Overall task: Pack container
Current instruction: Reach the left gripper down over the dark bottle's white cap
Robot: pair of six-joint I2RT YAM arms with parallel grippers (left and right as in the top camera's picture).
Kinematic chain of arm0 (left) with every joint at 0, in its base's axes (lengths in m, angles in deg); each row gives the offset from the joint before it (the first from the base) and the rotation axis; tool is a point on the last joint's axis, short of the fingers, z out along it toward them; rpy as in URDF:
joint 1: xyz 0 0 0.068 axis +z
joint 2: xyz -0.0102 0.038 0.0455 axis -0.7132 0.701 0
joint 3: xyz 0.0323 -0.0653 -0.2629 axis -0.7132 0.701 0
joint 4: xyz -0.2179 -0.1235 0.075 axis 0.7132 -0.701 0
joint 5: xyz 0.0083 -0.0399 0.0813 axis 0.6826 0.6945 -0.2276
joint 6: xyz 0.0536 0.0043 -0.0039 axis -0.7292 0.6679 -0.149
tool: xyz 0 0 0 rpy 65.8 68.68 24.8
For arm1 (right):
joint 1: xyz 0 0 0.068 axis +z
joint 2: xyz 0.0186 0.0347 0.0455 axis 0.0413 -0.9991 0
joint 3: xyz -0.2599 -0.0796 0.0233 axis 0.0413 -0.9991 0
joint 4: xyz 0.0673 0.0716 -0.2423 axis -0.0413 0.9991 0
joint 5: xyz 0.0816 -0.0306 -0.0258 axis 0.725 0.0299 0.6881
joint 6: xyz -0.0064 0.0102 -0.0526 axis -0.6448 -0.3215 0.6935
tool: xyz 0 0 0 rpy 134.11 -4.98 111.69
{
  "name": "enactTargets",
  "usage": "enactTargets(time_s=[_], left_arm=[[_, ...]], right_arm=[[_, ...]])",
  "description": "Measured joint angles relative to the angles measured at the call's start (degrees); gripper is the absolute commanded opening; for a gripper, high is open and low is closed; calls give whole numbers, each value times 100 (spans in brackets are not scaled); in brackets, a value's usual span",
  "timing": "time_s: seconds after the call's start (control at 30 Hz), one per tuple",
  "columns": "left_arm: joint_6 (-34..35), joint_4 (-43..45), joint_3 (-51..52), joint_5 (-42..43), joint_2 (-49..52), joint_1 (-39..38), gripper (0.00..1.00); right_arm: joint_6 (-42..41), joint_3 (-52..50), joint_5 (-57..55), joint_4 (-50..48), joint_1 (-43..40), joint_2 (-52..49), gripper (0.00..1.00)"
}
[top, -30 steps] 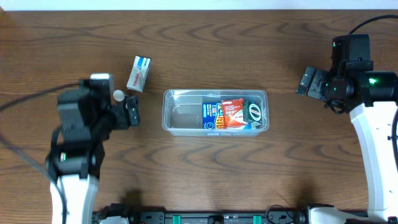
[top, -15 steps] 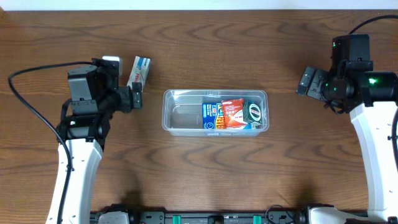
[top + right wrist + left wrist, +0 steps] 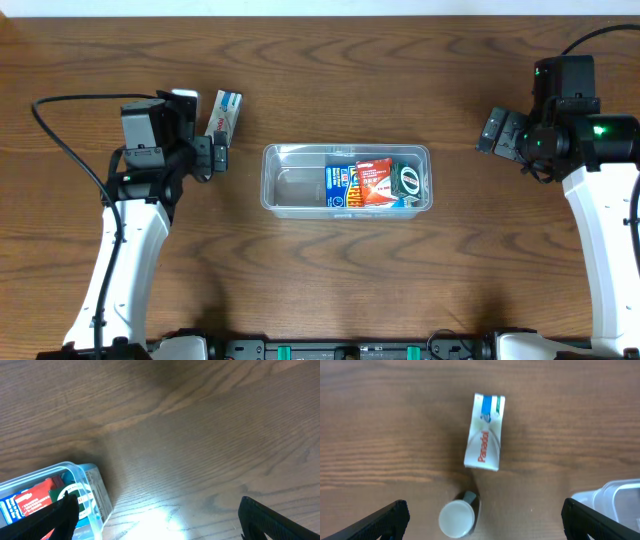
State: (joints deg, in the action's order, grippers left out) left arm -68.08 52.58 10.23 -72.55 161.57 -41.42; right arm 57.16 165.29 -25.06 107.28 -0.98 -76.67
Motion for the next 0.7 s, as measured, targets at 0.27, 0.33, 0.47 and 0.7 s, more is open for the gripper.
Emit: enactTargets(time_s=[0.27, 0.33, 0.47, 0.7], left_arm=[[201, -505, 0, -317, 85, 0, 95], [232, -564, 0, -372, 157, 0, 94], [269, -570, 0, -450, 407, 0, 93], [350, -457, 0, -461, 837, 0, 78]], right_arm=[[-2, 0, 0, 0, 0, 0, 99], [0, 0, 0, 0, 0, 0, 99], [0, 0, 0, 0, 0, 0, 99], [0, 0, 0, 0, 0, 0, 99]])
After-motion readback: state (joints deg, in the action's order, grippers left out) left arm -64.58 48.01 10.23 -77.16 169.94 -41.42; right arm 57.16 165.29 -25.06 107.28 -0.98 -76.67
